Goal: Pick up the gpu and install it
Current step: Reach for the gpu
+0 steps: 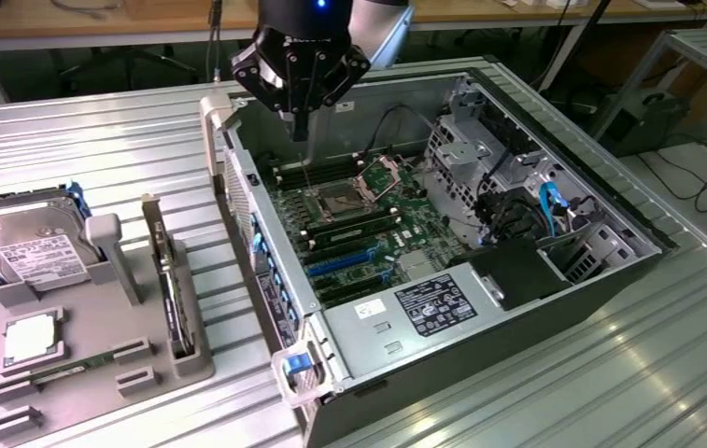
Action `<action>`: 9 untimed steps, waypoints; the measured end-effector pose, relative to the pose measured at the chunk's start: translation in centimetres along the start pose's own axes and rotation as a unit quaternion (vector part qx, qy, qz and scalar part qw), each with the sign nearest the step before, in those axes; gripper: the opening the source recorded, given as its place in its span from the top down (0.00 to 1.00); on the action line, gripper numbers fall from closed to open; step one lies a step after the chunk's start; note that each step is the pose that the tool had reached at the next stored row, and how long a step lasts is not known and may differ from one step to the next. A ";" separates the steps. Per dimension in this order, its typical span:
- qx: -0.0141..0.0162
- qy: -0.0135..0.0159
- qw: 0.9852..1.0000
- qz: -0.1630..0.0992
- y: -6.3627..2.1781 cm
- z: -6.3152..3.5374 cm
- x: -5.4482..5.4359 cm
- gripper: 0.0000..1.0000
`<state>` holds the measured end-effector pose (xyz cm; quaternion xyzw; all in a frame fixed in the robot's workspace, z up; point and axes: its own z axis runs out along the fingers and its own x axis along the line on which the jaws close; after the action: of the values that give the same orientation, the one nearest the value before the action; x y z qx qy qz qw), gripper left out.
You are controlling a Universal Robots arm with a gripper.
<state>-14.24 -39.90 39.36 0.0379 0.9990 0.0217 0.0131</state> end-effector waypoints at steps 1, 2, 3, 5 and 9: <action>0.000 0.000 1.000 0.000 -0.01 -0.01 0.1 0.89; 0.000 0.000 1.000 0.000 -0.02 -0.01 0.2 0.89; 0.000 0.000 1.000 0.000 -0.02 -0.01 0.3 0.89; 0.000 0.000 1.000 0.000 -0.04 -0.02 0.4 0.89; 0.000 0.000 1.000 0.000 -0.08 -0.03 0.9 0.89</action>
<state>-15.12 -39.91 39.37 0.0379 0.9990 0.0217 0.0131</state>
